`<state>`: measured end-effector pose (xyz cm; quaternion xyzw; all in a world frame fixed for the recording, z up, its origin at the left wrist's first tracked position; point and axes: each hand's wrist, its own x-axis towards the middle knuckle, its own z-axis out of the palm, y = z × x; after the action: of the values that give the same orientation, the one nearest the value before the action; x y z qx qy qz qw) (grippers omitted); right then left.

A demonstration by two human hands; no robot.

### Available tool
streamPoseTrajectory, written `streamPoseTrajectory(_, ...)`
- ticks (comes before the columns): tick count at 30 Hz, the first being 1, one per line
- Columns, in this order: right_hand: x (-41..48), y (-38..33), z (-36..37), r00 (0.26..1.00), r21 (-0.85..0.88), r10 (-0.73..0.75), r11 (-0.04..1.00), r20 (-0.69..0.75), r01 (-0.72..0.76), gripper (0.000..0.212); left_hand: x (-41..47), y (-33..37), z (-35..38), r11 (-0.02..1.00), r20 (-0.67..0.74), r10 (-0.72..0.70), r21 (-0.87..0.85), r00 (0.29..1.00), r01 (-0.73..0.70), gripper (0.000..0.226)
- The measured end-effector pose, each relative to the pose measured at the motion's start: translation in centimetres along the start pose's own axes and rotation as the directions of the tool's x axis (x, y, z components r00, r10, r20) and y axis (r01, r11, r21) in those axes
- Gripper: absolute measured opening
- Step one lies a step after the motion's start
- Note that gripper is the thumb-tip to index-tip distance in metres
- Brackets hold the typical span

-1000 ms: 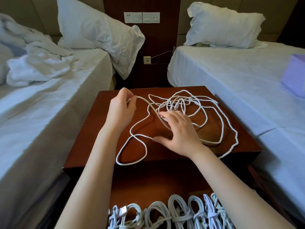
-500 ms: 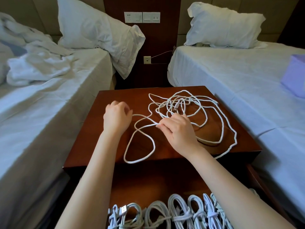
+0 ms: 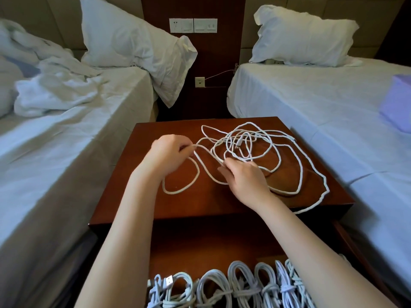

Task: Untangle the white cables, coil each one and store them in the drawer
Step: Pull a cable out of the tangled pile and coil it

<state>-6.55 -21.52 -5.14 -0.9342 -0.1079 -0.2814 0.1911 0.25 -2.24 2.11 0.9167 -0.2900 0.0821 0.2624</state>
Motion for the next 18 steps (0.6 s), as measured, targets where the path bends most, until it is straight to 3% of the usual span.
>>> streamPoseTrajectory(2, 0.1, 0.5, -0.2, 1.000, -0.028, 0.029, 0.999, 0.006, -0.029, 0.017, 0.1, -0.6, 0.7, 0.996, -0.152, -0.011, 0.082, 0.988, 0.024, 0.015)
streamPoseTrajectory(5, 0.2, 1.0, -0.6, 0.997, -0.060, 0.067, 0.996, -0.050, -0.070, 0.014, 0.3, -0.9, 1.9, 0.984, -0.403, 0.028, 0.171, 0.915, 0.045, 0.019)
streamPoseTrajectory(8, 0.2, 1.6, -0.6, 0.988, -0.010, 0.120, 0.993, -0.097, -0.122, 0.017, 0.4, -1.5, 2.2, 0.979, -0.534, 0.067, 0.200, 0.843, 0.049, 0.015)
streamPoseTrajectory(11, 0.2, 2.2, -1.0, 0.973, 0.084, 0.128, 0.990, -0.192, -0.114, 0.018, 0.3, -2.3, 1.9, 0.979, -0.566, 0.028, 0.181, 0.824, 0.091, 0.016)
streamPoseTrajectory(15, 0.4, 2.1, -0.7, 0.966, -0.014, 0.114, 0.993, -0.234, -0.121, 0.012, 0.2, -2.7, 2.7, 0.963, -0.598, -0.051, 0.184, 0.800, 0.199, 0.018)
streamPoseTrajectory(18, 0.2, 2.5, -0.6, 0.954, -0.102, 0.065, 0.990, -0.294, -0.099, 0.011, 0.2, -2.6, 3.1, 0.922, -0.380, -0.214, 0.225, 0.900, 0.314, 0.024)
